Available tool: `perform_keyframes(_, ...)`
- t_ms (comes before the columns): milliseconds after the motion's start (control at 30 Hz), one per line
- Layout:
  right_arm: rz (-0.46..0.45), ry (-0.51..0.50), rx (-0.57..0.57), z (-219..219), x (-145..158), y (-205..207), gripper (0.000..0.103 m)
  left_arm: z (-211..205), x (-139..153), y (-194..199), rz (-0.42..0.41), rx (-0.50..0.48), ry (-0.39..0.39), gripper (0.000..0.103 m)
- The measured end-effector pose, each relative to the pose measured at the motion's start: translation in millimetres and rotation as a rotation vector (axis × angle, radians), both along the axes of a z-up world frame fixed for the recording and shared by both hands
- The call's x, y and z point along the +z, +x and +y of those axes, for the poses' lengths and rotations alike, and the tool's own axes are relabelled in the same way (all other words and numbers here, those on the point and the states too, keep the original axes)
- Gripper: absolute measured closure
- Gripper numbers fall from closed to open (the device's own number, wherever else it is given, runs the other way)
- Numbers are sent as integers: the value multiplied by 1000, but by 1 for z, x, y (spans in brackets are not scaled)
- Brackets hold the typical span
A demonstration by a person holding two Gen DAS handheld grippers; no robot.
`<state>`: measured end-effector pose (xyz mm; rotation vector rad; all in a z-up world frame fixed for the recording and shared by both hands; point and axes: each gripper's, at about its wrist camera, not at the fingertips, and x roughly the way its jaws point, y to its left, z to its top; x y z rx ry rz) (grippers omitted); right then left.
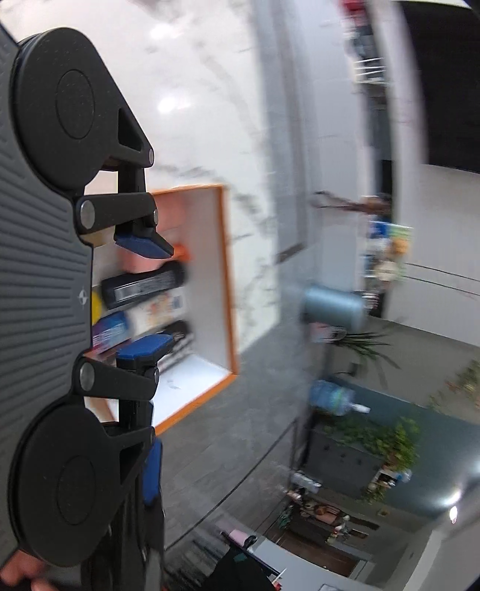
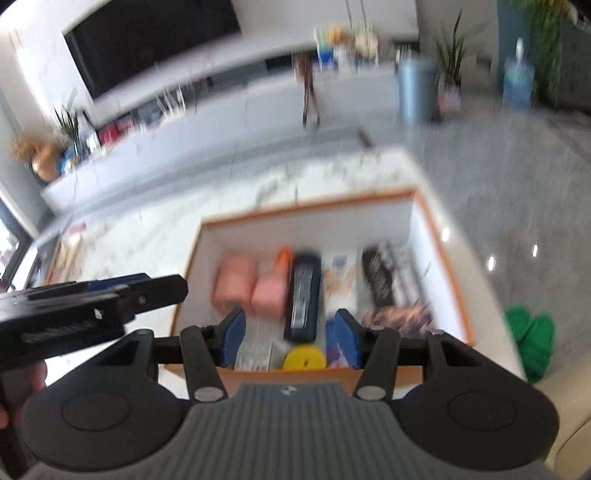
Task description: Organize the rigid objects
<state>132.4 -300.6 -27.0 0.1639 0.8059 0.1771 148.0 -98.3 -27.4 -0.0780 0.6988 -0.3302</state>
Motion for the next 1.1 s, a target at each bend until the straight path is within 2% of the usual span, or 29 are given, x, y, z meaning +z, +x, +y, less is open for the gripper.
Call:
perform_keyframes(133, -154, -39, -36, -8, 23, -36, 47, -11, 16, -21, -101, 54, 41, 47)
perform_keyframes(267, -263, -42, -69, -14, 34, -64, 44, -22, 23, -49, -252, 107, 119, 45)
perform_keyframes(333, -318, -49, -81, -14, 37, -77, 44, -27, 24, -61, -316, 133, 149, 41)
perform_keyframes(433, -393, -83, -79, -12, 39, -91, 43, -31, 21, -78, -375, 158, 169, 29)
perform_keyframes(500, -431, -84, -73, -11, 39, -99, 37, -32, 16, -87, -389, 172, 170, 17)
perform_keyframes(567, -453, -75, -71, -11, 37, -106, 32, -33, 11, -92, -390, 180, 179, 13)
perform_keyframes(733, -424, -69, -74, -5, 23, -114, 26, -26, 0, -100, -377, 200, 188, 12)
perform_keyframes(867, -396, -56, -83, 1, 9, -122, 20, -23, -10, -103, -350, 213, 204, 4)
perform_keyframes(967, -387, -78, -83, 8, -1, -125, 16, -23, -16, -106, -335, 205, 213, 3)
perform_keyframes(1100, -351, -85, -75, 15, -10, -128, 15, -18, -23, -113, -309, 206, 224, 2)
